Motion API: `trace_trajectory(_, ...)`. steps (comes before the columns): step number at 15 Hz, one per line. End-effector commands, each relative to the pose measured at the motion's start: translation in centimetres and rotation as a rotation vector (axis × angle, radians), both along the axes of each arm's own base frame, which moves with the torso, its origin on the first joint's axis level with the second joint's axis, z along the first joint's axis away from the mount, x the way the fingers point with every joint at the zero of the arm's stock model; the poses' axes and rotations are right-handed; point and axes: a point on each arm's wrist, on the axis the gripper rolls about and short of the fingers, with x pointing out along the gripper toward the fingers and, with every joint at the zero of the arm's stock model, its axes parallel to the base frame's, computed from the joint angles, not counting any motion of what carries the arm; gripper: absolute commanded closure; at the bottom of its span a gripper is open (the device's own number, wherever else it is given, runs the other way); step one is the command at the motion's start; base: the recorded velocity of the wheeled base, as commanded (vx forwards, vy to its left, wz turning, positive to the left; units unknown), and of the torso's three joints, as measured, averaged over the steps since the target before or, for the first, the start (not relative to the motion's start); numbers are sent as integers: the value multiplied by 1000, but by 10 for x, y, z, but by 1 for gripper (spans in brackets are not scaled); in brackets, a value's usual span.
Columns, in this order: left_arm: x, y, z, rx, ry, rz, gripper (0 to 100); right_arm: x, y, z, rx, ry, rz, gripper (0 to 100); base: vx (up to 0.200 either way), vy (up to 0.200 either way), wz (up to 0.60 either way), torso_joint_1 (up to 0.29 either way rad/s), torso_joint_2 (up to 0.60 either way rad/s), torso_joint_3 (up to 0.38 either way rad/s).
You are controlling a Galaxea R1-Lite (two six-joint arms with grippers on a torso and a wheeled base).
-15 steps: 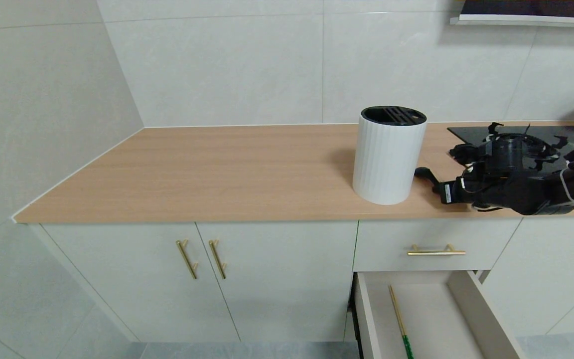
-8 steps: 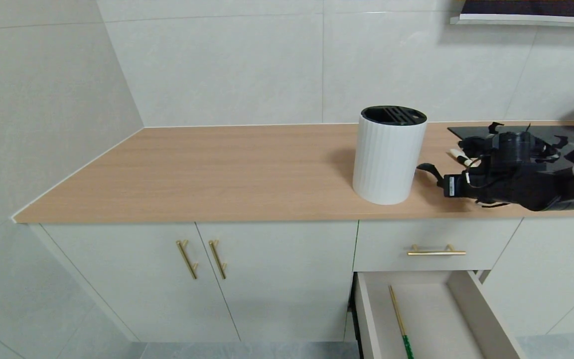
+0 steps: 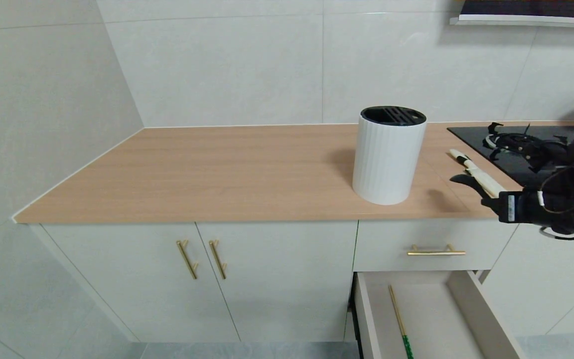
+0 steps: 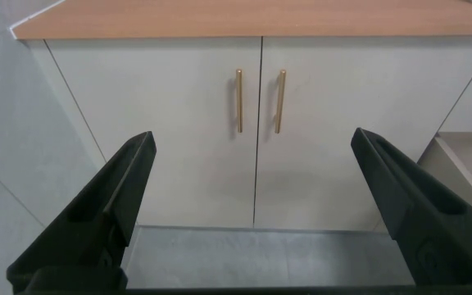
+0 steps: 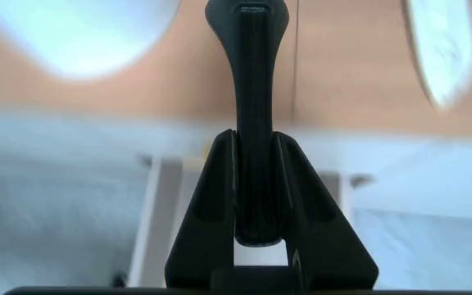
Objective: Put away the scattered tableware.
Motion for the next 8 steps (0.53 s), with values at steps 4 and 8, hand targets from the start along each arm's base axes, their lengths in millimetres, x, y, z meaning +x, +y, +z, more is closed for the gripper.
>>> trace_trajectory(4, 0, 0, 0, 0, 1, 1, 0, -66, 0, 7, -40, -46, 39, 100, 0, 0, 0, 0, 0, 0)
trace_trajectory(8, 0, 0, 0, 0, 1, 1, 0, -69, 1, -3, -64, -15, 90, 100, 0, 0, 0, -52, 109, 68)
